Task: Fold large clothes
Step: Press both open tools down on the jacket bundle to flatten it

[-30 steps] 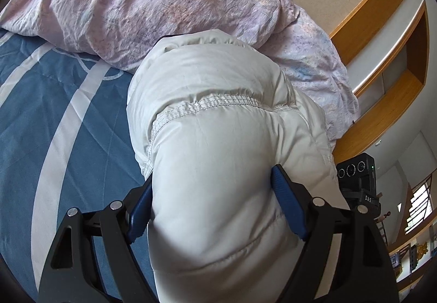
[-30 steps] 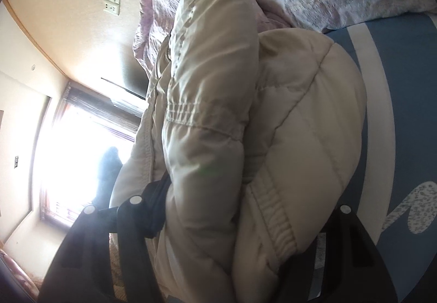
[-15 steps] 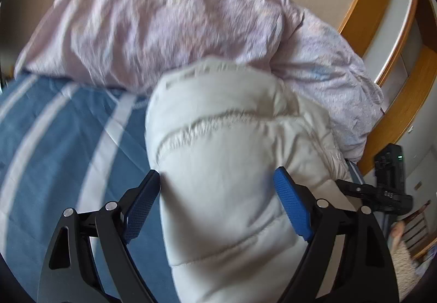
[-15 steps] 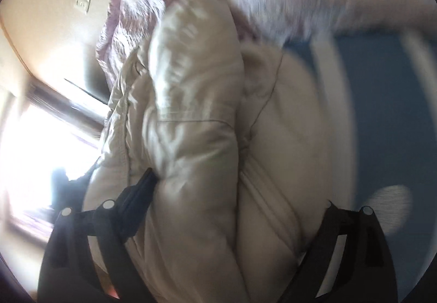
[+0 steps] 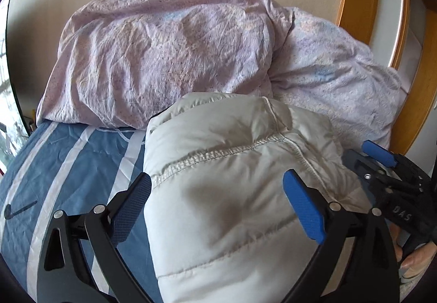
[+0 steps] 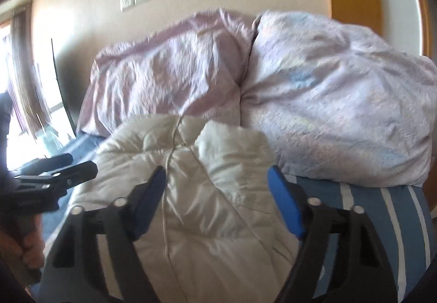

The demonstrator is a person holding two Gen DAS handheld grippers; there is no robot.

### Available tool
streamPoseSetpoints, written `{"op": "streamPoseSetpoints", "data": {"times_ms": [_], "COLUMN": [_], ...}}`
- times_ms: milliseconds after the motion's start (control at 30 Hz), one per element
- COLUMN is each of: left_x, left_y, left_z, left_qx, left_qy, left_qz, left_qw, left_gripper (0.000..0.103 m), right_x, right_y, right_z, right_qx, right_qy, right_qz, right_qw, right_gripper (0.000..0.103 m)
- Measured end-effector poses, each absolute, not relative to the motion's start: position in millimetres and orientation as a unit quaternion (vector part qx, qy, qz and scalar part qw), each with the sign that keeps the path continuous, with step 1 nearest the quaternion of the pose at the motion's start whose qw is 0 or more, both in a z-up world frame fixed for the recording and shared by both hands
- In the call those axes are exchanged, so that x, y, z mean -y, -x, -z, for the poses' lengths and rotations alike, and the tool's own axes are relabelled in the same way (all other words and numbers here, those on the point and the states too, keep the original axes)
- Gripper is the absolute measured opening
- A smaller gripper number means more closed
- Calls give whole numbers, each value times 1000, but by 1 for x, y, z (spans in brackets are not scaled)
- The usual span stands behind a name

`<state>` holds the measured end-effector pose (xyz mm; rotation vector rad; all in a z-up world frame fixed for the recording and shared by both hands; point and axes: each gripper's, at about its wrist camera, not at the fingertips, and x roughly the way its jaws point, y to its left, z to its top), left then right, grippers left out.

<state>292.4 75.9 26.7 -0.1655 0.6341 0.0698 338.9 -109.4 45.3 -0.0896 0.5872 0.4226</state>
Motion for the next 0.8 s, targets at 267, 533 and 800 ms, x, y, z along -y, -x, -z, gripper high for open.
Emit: {"op": "streamPoseSetpoints", "data": {"times_ms": [267, 533, 800], "left_x": [-66, -51, -47], "left_y": [-319, -328, -331], "left_z": [8, 27, 38], "left_qx": [-349, -340, -330], "left_qy": [47, 18, 13], "left_qz": [-61, -83, -91], "left_qw": [934, 936, 940], "left_gripper": [102, 102, 102], "right_x": [106, 110, 114], "right_y": [-387, -400, -405], "right_z": [18, 44, 57], "right_qx": [-367, -378, -377], "right_qy": [73, 58, 39], "right_qz": [-193, -197, -201], "right_qw": [907, 903, 904], "right_gripper": [61, 64, 65]}}
